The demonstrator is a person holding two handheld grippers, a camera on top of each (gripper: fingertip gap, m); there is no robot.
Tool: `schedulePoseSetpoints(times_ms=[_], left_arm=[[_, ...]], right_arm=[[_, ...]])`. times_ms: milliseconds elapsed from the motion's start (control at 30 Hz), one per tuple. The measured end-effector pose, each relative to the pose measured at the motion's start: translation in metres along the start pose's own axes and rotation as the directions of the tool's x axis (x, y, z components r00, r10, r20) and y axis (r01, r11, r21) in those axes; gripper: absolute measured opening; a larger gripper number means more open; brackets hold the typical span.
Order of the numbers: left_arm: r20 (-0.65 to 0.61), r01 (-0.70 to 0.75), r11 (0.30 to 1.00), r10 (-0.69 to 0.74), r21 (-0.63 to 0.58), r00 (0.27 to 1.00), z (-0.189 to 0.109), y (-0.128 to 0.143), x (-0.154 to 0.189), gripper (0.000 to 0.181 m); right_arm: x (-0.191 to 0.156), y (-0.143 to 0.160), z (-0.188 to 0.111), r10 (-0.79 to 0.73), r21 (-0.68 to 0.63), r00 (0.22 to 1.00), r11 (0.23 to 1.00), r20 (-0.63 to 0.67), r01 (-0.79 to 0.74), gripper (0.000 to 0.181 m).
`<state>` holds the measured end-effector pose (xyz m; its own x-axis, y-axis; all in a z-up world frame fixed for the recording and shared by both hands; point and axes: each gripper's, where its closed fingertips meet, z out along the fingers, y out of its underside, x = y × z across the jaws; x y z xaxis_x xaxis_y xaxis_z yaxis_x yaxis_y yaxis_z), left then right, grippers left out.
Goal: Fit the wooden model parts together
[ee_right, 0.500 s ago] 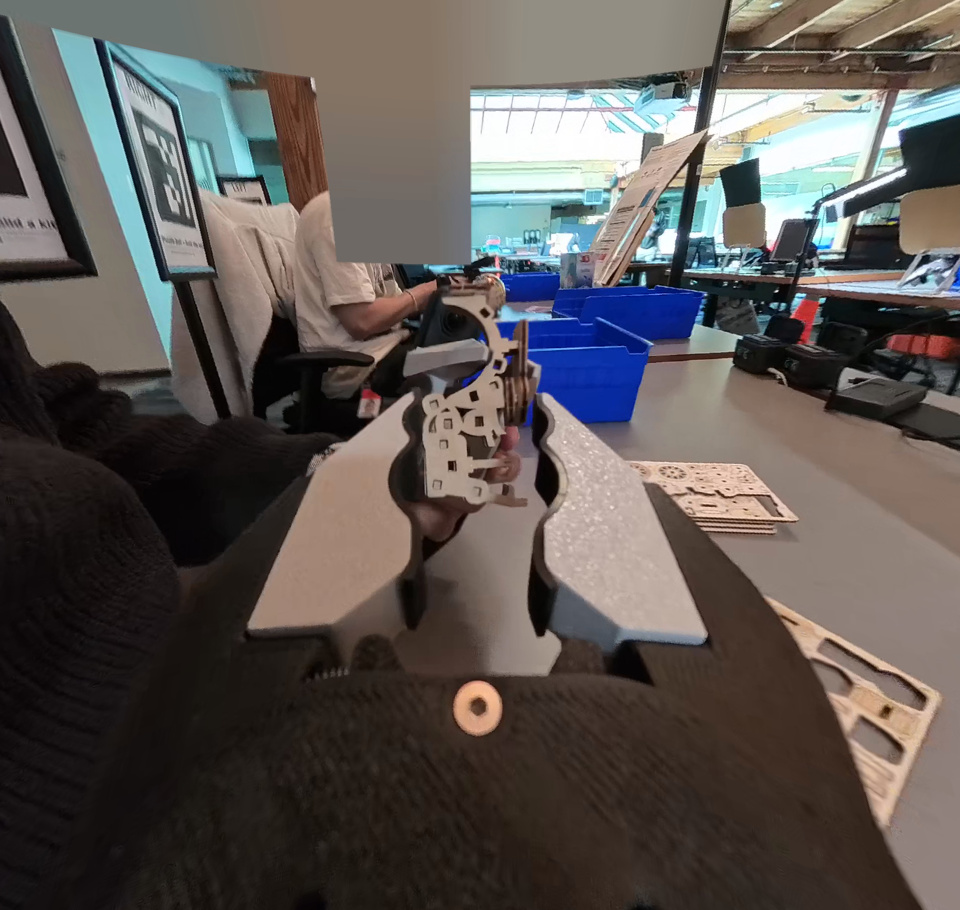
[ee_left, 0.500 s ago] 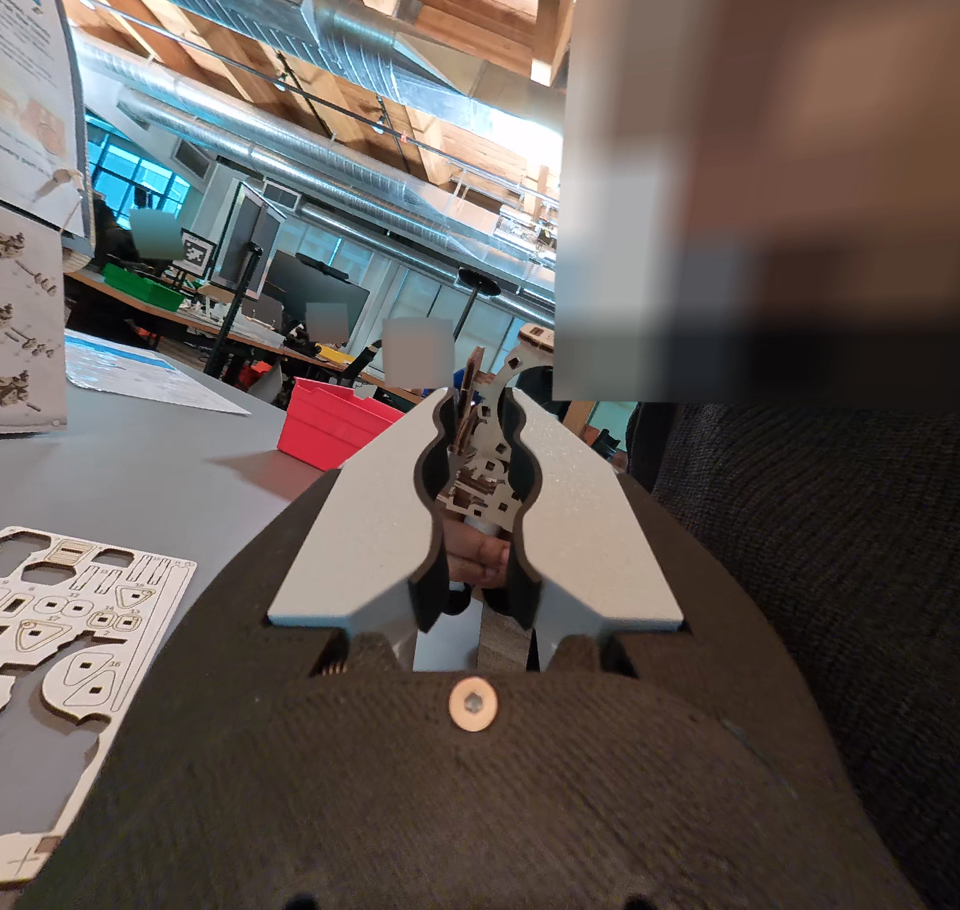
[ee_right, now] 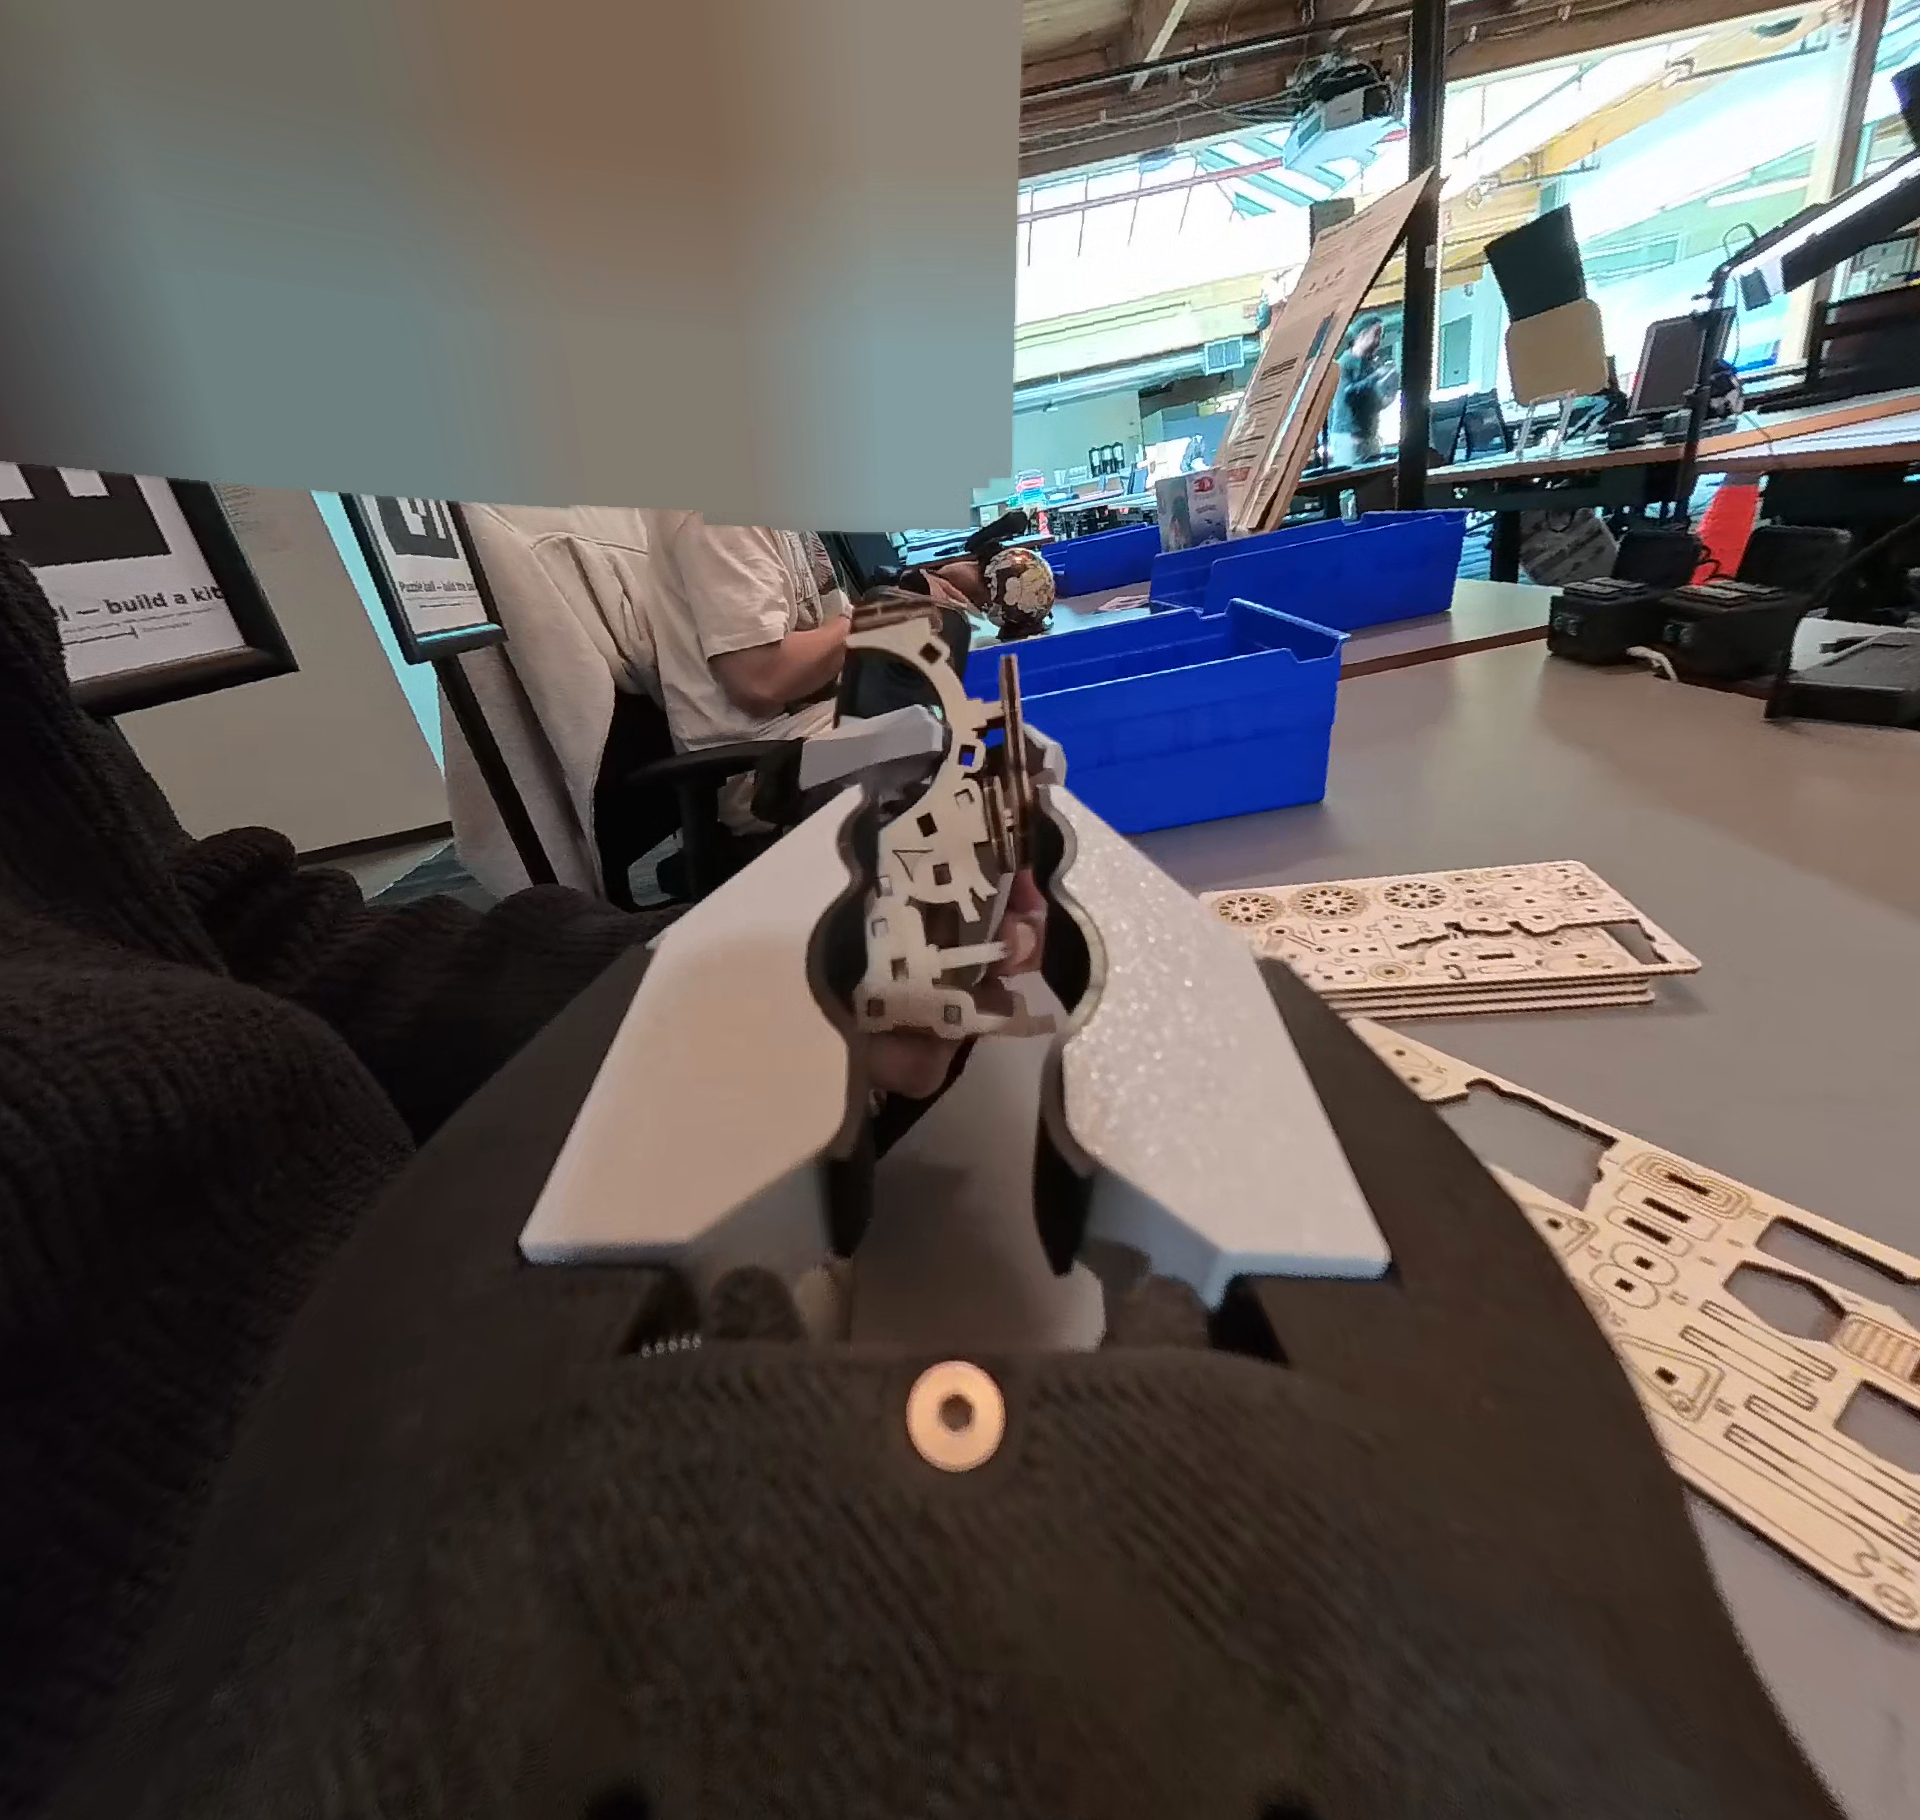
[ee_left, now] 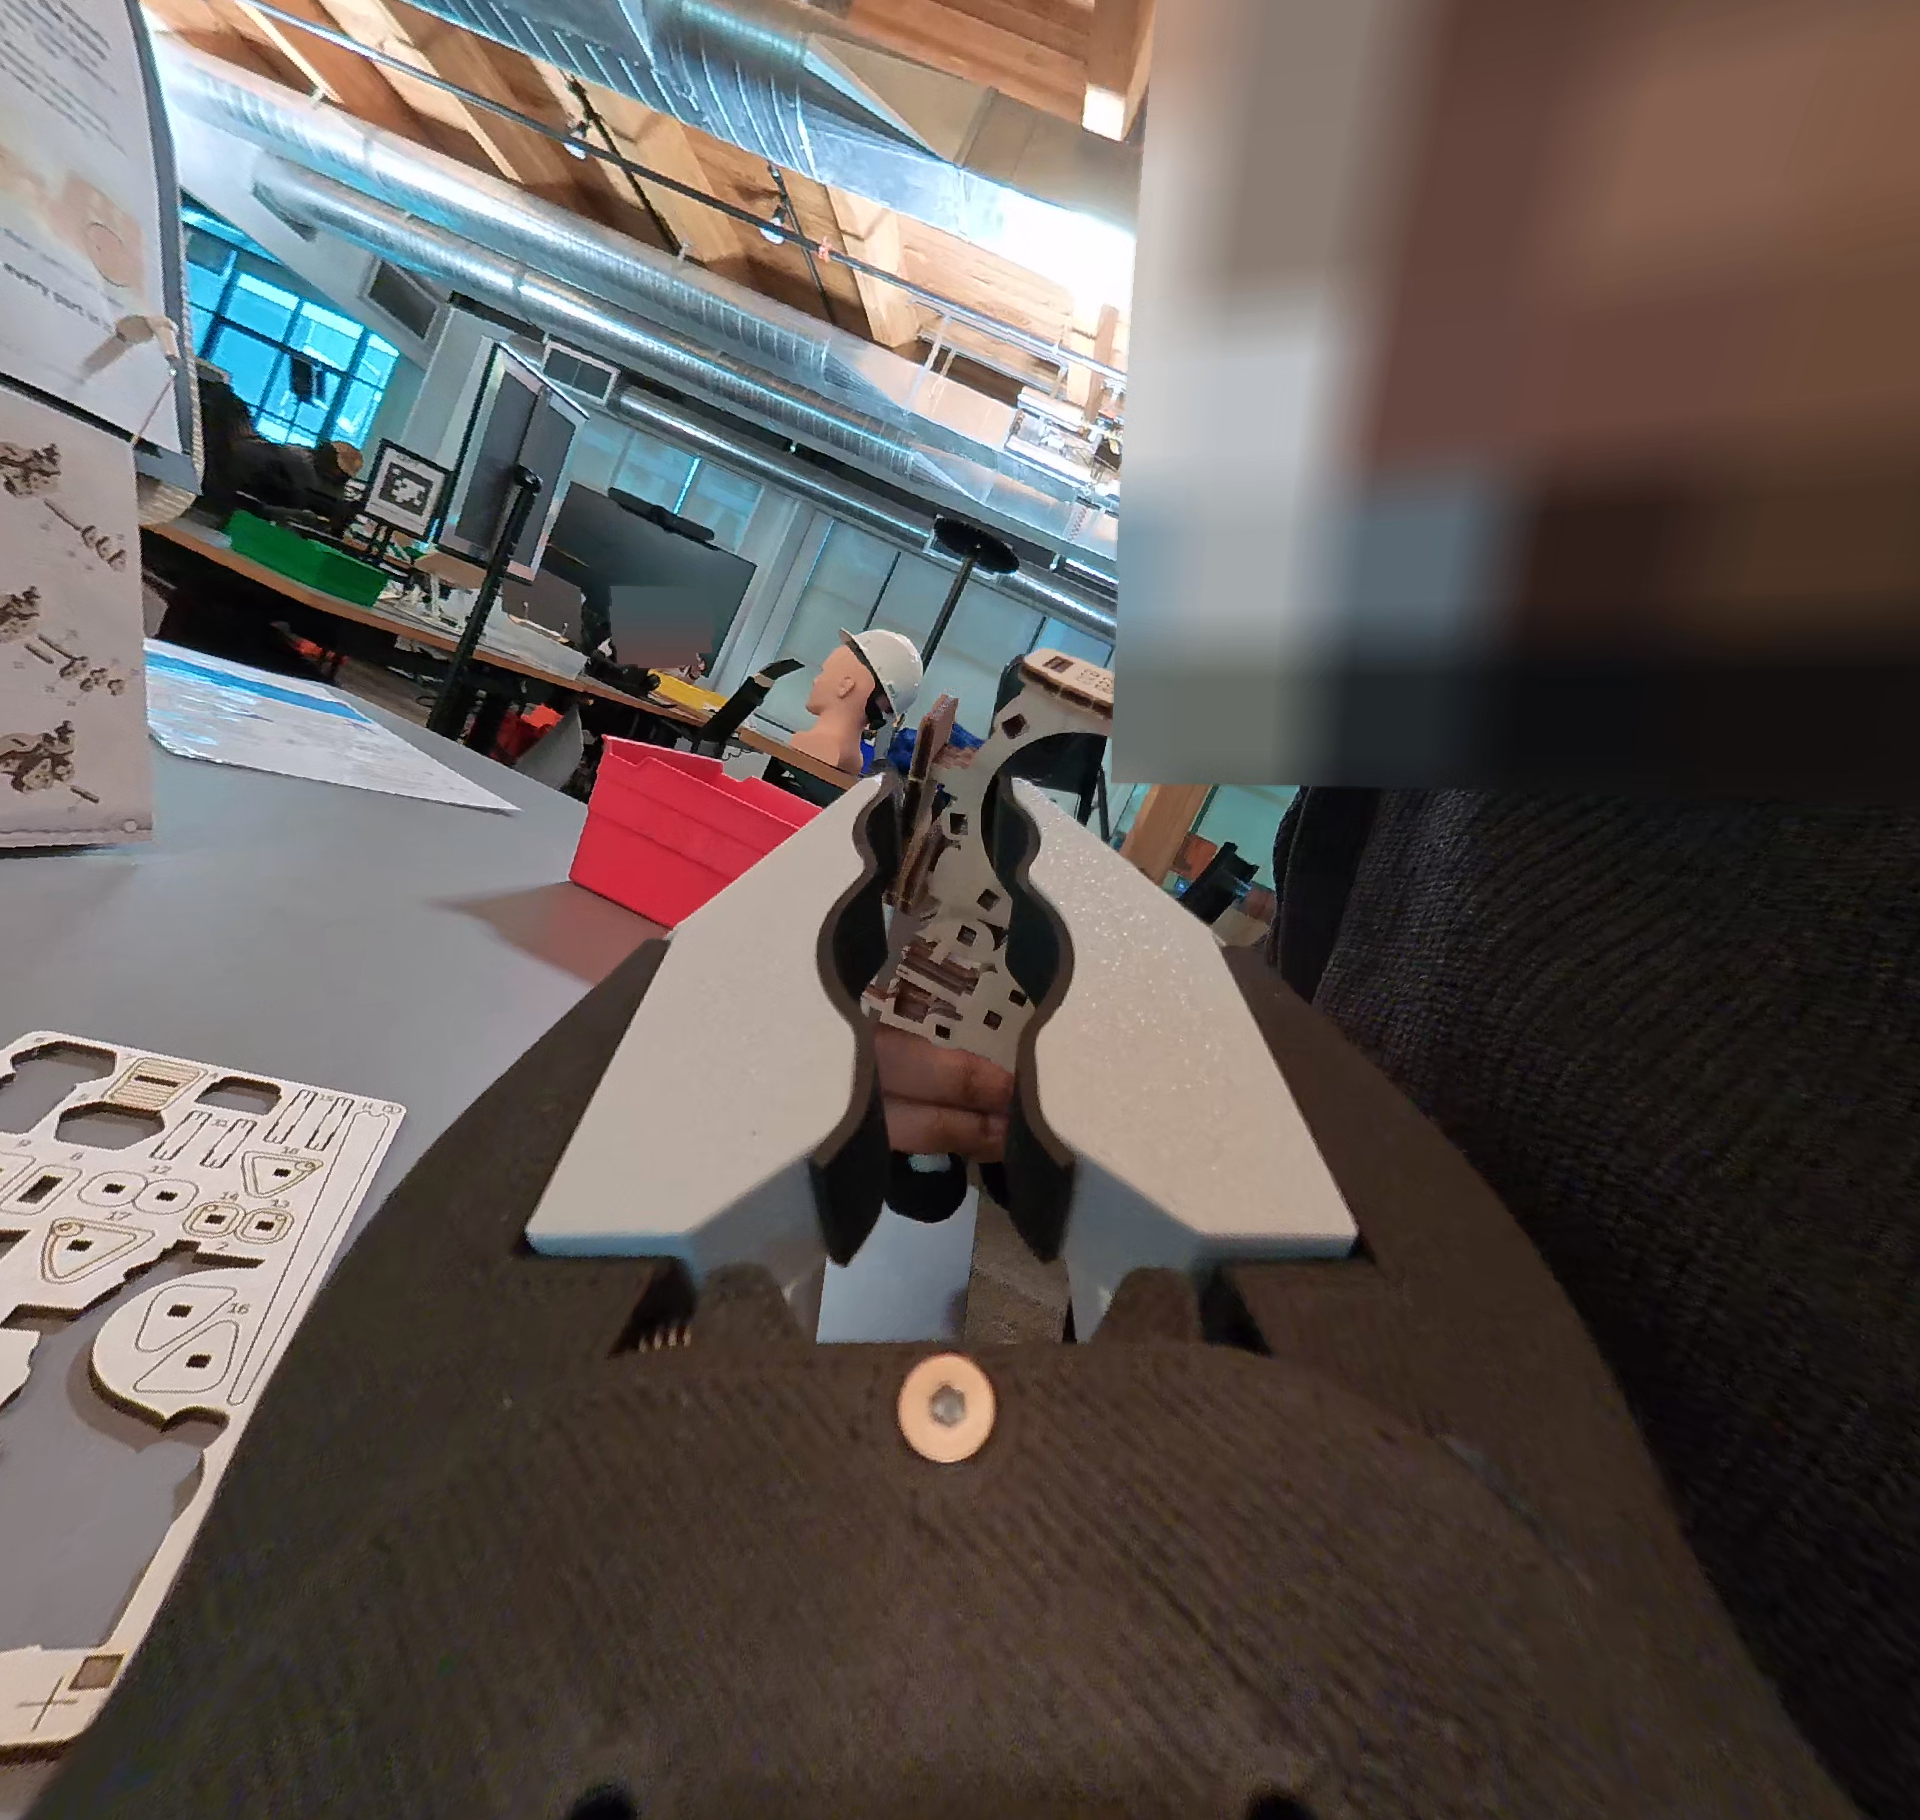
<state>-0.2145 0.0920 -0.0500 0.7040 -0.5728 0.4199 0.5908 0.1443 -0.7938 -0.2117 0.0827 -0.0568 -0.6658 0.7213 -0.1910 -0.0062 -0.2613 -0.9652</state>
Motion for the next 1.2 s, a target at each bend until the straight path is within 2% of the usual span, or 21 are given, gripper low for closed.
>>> schedulePoseSetpoints(times_ms=[100,433,700,967,1200], left_arm=[[0.027,-0.026,0.999,0.027,-0.030,0.999,0.001,0.005,-0.003,0.015],[0.040,-0.057,0.996,0.060,-0.070,0.997,0.004,0.011,-0.003,0.016],[0.039,-0.066,0.997,0.068,-0.040,0.997,0.003,0.006,0.000,0.018],[0.026,-0.070,0.997,0.071,-0.034,0.997,0.004,0.006,0.003,0.017],[0.009,-0.070,0.997,0.070,-0.034,0.997,0.003,0.006,0.005,0.013]], right_arm=[[0.001,0.007,0.002,0.011,-0.039,1.000,0.999,0.000,-0.011,0.035],[0.007,0.011,0.001,0.015,-0.079,1.000,0.997,-0.025,-0.017,0.023],[0.008,0.011,0.001,0.067,-0.082,0.998,0.994,-0.011,-0.068,0.022],[0.004,0.012,0.002,0.225,-0.082,0.972,0.972,0.068,-0.220,0.021],[0.001,0.012,0.002,0.299,-0.088,0.948,0.953,0.113,-0.290,0.022]])
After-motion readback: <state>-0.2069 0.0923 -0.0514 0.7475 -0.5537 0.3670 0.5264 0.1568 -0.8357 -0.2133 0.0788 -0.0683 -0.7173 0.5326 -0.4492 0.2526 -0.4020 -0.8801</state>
